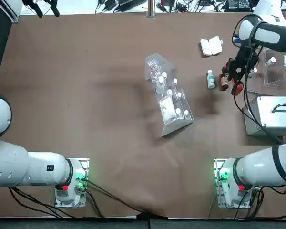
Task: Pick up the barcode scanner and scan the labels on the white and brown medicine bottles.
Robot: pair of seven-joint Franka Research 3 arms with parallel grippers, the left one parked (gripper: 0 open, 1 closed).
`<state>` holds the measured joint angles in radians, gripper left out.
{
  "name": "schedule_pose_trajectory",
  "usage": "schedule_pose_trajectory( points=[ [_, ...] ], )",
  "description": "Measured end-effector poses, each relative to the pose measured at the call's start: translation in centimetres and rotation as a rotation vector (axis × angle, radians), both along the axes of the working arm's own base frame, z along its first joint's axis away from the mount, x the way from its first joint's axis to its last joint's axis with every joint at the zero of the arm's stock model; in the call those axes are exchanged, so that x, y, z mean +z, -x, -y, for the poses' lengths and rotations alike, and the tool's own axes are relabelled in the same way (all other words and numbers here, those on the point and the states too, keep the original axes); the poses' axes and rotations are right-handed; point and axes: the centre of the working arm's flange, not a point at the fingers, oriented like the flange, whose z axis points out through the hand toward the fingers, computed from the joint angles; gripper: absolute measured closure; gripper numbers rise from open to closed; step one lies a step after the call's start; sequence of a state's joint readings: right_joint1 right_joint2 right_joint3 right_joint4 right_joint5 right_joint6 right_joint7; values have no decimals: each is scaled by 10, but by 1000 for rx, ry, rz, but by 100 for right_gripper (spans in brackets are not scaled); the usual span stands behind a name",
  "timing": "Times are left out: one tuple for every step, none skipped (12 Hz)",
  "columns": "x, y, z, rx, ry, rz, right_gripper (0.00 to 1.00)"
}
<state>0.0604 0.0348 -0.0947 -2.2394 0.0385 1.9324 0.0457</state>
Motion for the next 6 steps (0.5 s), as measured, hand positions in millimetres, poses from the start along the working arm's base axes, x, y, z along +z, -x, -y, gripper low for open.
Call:
schedule_pose_trajectory(
  points=[
    [-1,1,4,-4,-1,-3,56],
    [-3,1,7,-6,-3,-7,56],
    [-5,2,10,-10,-4,-11,56],
    [-7,2,13,-15,-4,-15,56],
    [-9,2,16,-19,-4,-19,56],
    [-11,3,17,-22,-4,-24,56]
  ],
)
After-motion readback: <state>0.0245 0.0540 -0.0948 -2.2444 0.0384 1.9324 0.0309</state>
